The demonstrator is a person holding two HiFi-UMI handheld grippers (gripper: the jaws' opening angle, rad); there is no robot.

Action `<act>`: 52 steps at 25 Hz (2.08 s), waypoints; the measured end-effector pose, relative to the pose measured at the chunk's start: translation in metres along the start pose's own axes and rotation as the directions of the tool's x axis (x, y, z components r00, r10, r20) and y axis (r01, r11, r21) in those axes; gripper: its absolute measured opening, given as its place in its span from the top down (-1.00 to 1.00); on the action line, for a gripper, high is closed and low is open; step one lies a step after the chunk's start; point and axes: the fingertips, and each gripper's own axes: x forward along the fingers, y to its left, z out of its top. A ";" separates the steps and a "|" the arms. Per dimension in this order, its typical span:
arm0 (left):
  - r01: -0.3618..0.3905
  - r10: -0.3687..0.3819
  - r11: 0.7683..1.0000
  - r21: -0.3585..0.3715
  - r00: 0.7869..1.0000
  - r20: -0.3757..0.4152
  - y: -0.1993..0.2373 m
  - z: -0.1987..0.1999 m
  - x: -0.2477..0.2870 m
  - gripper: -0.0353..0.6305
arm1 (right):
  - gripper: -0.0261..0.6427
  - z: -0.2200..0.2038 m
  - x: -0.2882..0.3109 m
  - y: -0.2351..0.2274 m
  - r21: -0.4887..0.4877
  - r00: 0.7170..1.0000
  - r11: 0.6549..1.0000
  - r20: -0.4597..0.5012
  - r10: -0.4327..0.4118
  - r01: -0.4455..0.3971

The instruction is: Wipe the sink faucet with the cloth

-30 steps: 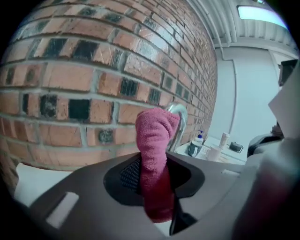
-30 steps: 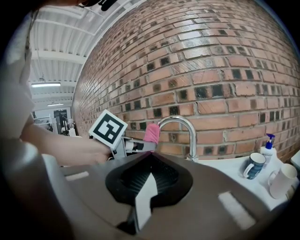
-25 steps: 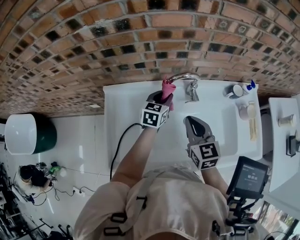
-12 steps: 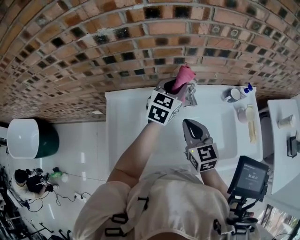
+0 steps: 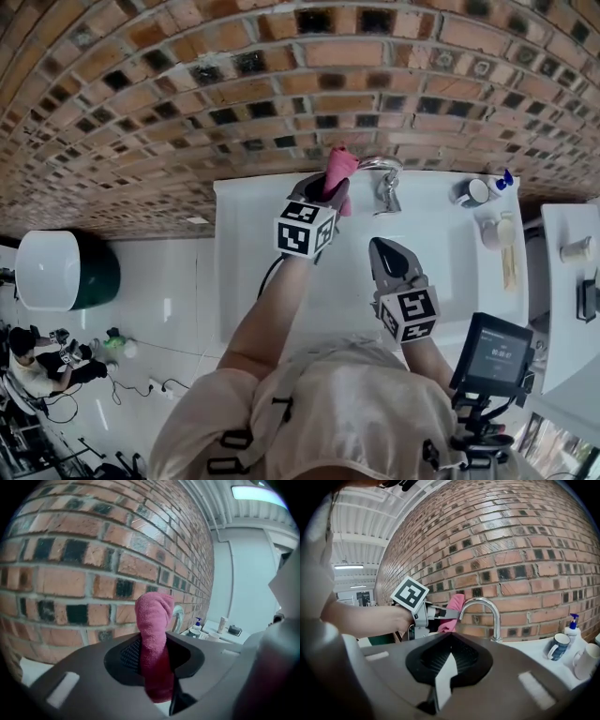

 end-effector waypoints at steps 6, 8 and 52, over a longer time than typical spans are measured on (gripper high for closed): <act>-0.031 0.026 0.996 -0.084 0.997 -0.070 0.017 -0.038 0.001 0.58 | 0.96 0.001 0.004 -0.003 0.003 1.000 1.000 0.005 -0.005 0.005; -0.028 0.027 0.997 -0.070 1.000 -0.010 0.007 -0.023 -0.006 0.58 | 0.96 0.005 0.003 -0.003 0.001 1.000 1.000 0.016 -0.008 0.008; 0.177 -0.180 0.983 0.053 0.983 0.041 -0.090 0.025 0.054 0.58 | 0.96 -0.017 -0.004 -0.037 0.053 0.997 0.996 -0.032 -0.063 0.065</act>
